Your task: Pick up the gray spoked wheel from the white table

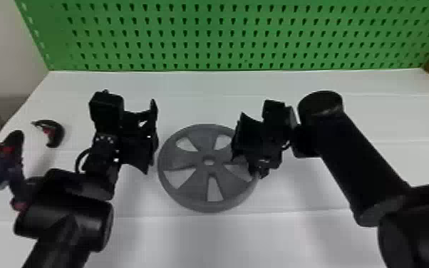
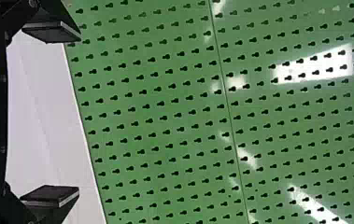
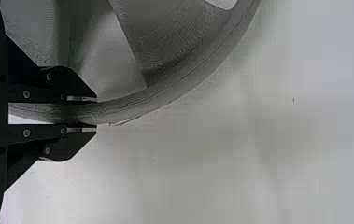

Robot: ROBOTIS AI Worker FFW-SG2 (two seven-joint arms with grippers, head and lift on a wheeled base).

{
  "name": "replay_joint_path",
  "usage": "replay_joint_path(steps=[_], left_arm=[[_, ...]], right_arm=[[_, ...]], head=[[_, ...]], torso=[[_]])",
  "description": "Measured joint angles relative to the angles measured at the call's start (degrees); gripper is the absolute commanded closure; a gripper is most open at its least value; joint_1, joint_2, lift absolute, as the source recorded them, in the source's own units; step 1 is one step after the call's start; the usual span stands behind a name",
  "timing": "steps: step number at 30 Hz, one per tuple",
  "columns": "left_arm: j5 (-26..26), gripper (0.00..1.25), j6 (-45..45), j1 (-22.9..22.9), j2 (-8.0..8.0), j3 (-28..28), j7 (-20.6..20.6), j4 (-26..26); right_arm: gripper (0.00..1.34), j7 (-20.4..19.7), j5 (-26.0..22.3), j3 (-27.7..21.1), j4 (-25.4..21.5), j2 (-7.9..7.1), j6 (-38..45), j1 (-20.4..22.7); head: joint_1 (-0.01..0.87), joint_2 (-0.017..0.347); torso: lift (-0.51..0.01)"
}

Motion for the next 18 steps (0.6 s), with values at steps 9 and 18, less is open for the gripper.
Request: replay_joint_path(steps=[9,18], left_arm=[[0.01,0.13,0.0,0.22,0.0,0.29,0.0,0.0],[0.16,0.13,-0.01,0.52,0.0,0.58,0.0,0.0]], right_arm=[[1.12,2.88,5.08,-2.75,-0.93,-0.35,0.46,0.02],[1.12,11.24,15.41,-6.17,-7.98,-1.17,-1.67,1.76]], head=[[0.767,0.02],[0.767,0.02]], torso=[[-0.09],[-0.09]])
